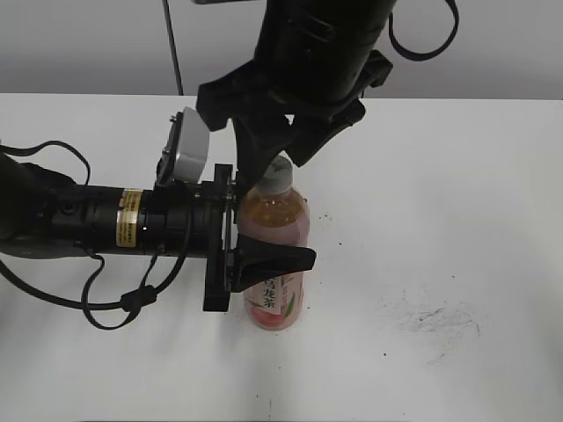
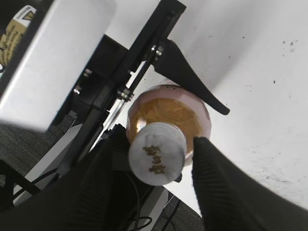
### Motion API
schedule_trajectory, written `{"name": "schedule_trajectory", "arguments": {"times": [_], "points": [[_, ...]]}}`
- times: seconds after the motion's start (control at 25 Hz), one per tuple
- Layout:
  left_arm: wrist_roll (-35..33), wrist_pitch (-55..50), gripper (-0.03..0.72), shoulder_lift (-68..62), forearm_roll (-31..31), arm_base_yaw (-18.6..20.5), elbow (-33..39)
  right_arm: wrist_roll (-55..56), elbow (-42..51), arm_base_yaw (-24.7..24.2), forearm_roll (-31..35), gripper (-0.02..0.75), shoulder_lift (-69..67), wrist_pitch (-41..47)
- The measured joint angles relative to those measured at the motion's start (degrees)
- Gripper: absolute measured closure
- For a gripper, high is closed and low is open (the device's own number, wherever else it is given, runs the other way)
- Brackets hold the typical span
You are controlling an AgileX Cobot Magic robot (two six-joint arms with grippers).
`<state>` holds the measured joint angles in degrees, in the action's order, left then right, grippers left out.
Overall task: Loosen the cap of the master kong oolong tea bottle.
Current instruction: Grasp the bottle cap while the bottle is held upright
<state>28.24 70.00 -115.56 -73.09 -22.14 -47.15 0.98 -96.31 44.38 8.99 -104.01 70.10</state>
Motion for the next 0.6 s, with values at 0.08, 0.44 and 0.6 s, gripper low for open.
{"name": "schedule_trajectory", "arguments": {"times": [0.08, 0.44, 0.6], "points": [[0.00, -0.05, 0.243, 0.00, 0.00, 0.00, 0.00, 0.00, 0.00, 0.00, 0.07, 0.339, 0.00, 0.00], [0.00, 0.00, 0.243, 0.00, -0.06, 0.00, 0.00, 0.00, 0.00, 0.00, 0.57, 0.447, 0.00, 0.05], [-0.06, 0.17, 0.243, 0.00, -0.35, 0.12, 0.10, 0.00, 0.04, -0.06, 0.44, 0.510, 0.07, 0.24]]}}
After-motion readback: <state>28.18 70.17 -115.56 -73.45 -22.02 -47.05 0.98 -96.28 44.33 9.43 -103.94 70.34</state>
